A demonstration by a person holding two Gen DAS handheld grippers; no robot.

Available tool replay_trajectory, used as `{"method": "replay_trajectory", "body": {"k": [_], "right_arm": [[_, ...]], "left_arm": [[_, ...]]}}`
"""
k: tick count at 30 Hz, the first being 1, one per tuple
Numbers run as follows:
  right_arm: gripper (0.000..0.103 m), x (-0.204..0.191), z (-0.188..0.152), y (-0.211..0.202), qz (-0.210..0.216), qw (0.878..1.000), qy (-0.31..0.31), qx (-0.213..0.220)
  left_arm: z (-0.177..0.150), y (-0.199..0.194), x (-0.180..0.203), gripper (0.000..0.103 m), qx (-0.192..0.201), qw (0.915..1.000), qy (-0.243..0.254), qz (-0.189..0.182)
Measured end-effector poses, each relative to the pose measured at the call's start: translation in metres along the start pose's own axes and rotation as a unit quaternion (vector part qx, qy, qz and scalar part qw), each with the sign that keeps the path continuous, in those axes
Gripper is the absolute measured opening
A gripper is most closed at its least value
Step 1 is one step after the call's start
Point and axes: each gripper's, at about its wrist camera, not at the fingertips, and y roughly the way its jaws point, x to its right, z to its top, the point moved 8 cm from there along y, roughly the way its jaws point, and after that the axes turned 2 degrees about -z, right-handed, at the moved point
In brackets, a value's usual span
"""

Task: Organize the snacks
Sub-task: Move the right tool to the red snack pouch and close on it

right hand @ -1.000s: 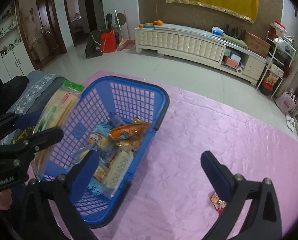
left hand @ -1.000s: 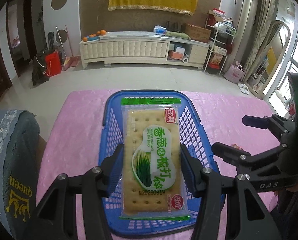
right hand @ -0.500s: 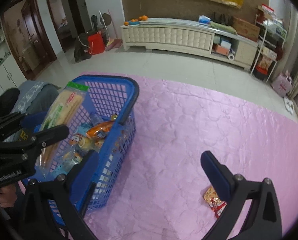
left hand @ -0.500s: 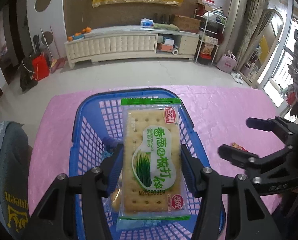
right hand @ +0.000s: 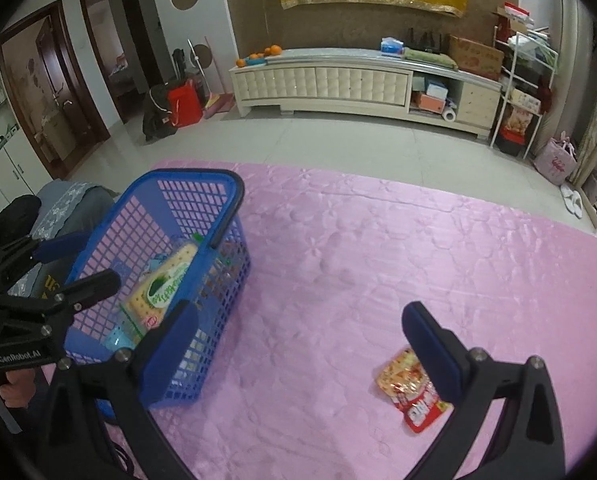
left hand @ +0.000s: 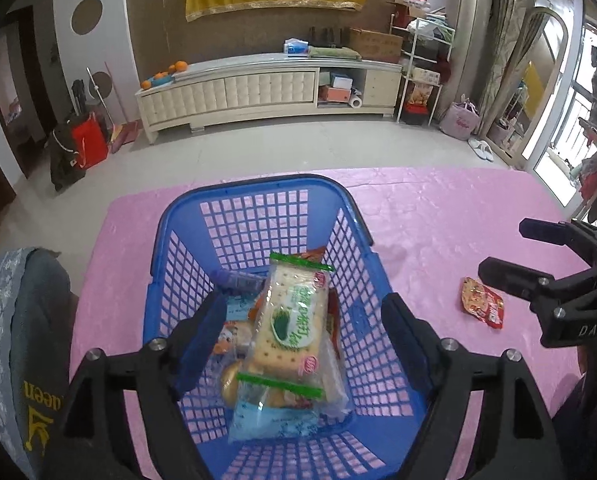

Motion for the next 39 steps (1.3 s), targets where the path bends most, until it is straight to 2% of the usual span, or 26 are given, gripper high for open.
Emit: {"method": "replay_trajectory", "body": {"k": [11,19,24,27,33,37,39], "right_arm": [[0.103,0.044,-0.030,-0.026,-0.013,1.000,-0.009,-0.008],[0.103,0.084,-0.059,-0.031,-0.012,0.999,-0.016,-0.027],[0.103,0.096,-0.085,-0.015,0.005,0.997,-0.053,-0.056],[0.103,0.101,-0.097,-0.004,0.021,0.995,-0.054,-0.076],[0.103,0.103,-0.112,0.015,0.011,0.991,-0.096,-0.091],[0.103,0.103,-0.115,0.032,0.025,0.988,-0.110,-0.104],[0.103,0.106,-0.117,0.045,0.033,0.985,-0.109,-0.126]], "left_arm": [[-0.010,-0.016,0.067,0.078,0.005,0.9992,0.018,-0.034],[-0.020,0.002,0.120,0.078,-0.010,0.9978,0.038,-0.054],[-0.023,0.014,0.144,0.078,-0.021,0.9960,0.029,-0.082],[-0.028,0.027,0.154,0.078,-0.031,0.9955,0.037,-0.081],[-0.039,0.054,0.162,0.078,-0.065,0.9937,0.038,-0.083],[-0.049,0.069,0.165,0.078,-0.075,0.9931,0.061,-0.066],[-0.052,0.079,0.167,0.078,-0.085,0.9921,0.067,-0.063]]}}
